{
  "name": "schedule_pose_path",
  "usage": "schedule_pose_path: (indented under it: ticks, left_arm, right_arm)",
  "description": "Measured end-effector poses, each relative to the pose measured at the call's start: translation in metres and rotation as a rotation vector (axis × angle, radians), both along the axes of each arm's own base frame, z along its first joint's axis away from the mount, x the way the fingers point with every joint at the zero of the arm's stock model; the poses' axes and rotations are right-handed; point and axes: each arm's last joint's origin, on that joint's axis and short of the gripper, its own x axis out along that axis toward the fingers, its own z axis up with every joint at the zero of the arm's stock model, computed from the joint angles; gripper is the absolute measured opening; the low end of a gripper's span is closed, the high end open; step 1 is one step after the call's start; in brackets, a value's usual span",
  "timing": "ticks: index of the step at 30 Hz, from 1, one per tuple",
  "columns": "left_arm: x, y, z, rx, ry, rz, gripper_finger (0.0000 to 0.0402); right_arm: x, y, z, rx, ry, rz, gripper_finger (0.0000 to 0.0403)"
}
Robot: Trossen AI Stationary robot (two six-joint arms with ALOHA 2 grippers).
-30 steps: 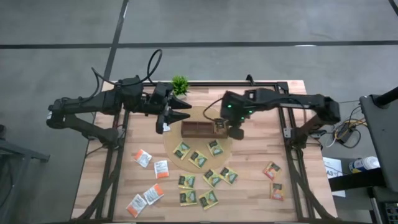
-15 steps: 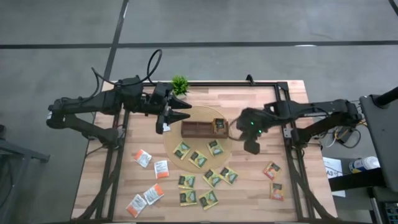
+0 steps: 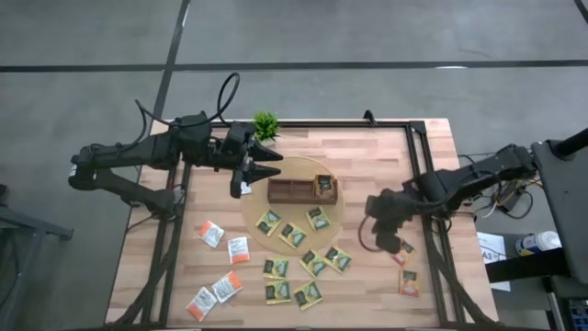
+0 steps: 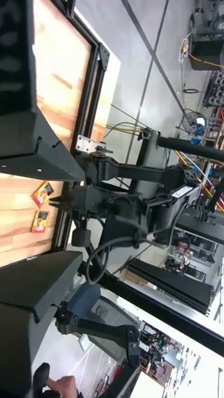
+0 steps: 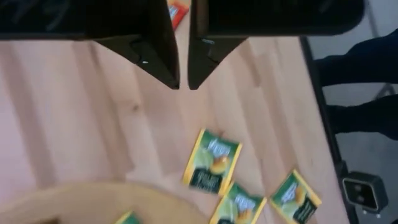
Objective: Pick & Place Tea
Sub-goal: Put the orange tea bag into the right section of the wooden organizer
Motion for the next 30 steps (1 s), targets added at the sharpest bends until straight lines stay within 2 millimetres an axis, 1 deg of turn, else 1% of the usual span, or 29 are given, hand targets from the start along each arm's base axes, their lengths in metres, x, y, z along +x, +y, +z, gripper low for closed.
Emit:
schedule_pose_path:
  ticks: [4,9,16,21,26,30]
  left_arm:
    - [0.0,0.0,0.0,-0.001,0.003,0.0,0.0188]
    - [0.0,0.0,-0.004,-0.001,0.037,0.0,0.0188]
    - [-0.001,0.0,-0.008,0.005,0.085,0.0,0.0188]
    - [-0.001,0.0,-0.008,0.005,0.084,0.0,0.0188]
    - [-0.001,0.0,-0.008,0.005,0.086,-0.001,0.0188]
    - [-0.001,0.0,-0.008,0.006,0.087,-0.001,0.0188]
  right_arm:
    - [-0.012,0.011,-0.006,0.026,0.041,-0.034,0.0082]
    - [-0.03,0.021,-0.015,-0.031,0.143,-0.088,0.0136]
    - [-0.047,0.034,-0.028,-0.048,0.23,-0.109,0.0187]
    - [-0.056,0.041,-0.037,-0.059,0.268,-0.11,0.0206]
    - [-0.065,0.046,-0.046,-0.068,0.311,-0.114,0.0208]
    - [-0.07,0.049,-0.049,-0.068,0.33,-0.128,0.0208]
